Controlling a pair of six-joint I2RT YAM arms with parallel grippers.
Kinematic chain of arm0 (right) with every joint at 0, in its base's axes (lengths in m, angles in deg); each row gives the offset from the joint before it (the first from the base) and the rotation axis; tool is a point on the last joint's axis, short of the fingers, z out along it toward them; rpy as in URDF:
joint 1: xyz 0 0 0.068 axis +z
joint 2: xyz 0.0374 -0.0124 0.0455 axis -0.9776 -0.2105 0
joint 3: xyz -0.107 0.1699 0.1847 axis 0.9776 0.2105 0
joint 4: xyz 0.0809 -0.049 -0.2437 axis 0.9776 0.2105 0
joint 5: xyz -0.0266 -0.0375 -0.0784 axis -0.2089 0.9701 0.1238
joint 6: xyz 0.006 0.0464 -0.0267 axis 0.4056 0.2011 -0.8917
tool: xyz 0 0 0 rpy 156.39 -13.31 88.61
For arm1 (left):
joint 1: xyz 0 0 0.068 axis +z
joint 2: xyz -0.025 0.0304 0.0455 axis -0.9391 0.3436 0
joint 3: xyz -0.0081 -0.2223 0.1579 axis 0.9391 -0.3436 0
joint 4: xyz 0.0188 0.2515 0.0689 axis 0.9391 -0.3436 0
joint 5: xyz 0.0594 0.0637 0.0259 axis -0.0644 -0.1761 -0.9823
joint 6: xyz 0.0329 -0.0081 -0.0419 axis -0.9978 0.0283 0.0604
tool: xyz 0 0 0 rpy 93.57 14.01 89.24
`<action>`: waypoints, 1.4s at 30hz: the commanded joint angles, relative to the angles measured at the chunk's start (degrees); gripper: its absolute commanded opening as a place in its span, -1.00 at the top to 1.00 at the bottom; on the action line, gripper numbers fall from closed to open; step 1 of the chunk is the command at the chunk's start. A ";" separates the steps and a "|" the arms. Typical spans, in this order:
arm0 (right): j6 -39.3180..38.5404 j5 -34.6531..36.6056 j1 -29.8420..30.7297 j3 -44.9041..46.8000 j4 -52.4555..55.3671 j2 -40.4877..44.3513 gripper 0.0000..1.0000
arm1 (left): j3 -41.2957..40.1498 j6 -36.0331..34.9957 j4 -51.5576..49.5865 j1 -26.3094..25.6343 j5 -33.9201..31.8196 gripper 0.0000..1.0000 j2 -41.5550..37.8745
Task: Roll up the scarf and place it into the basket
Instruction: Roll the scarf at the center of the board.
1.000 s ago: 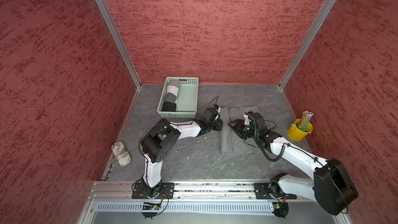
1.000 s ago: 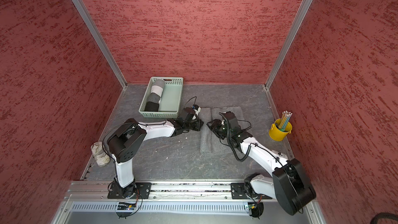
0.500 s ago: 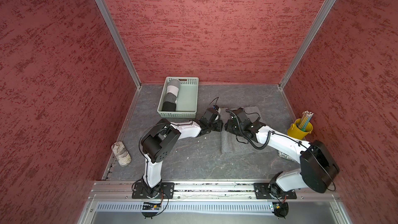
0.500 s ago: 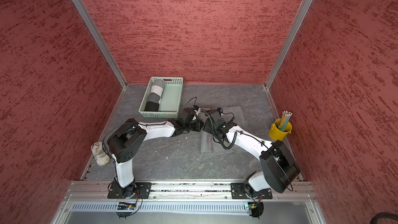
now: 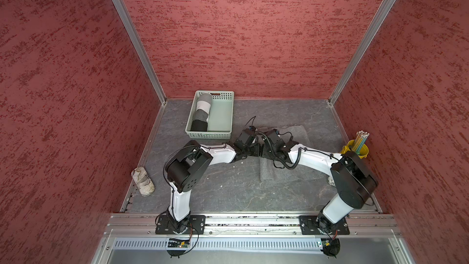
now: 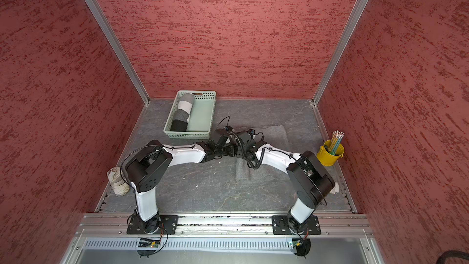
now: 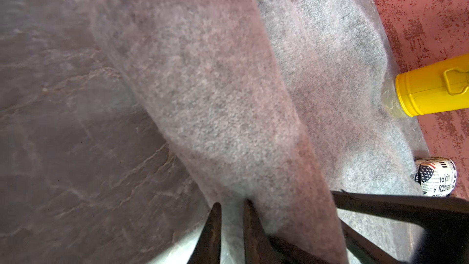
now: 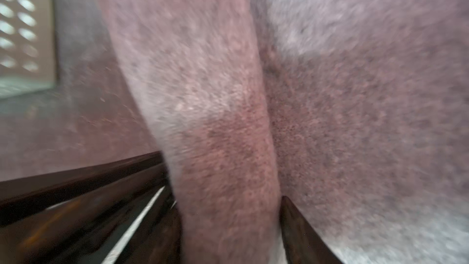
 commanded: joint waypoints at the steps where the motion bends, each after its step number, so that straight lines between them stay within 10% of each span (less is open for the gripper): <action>1: -1.28 1.83 0.12 -0.78 -0.33 -1.42 -0.09 | -1.35 1.06 0.50 0.68 -0.34 0.59 -3.17; 13: 9.01 -17.99 -6.93 9.65 -31.10 -0.01 0.80 | -12.97 5.77 -4.45 -1.70 -0.01 -0.57 -17.27; 24: 20.77 -22.07 -6.84 8.83 -48.93 -6.03 0.89 | -11.70 3.44 -8.05 -6.28 -3.60 -0.72 -15.06; 30: 21.38 -21.10 -6.84 9.46 -48.53 -5.35 0.84 | -10.19 4.55 -11.31 -7.13 -13.06 0.13 -11.42; 34: 18.87 -19.96 -6.93 7.93 -42.36 -4.25 0.35 | -8.81 3.33 -11.37 -8.07 -19.75 0.91 -9.27; 42: 3.06 -1.93 -7.72 -7.50 -10.34 0.93 -0.16 | -5.92 0.38 -14.30 -10.21 -24.13 1.00 -8.43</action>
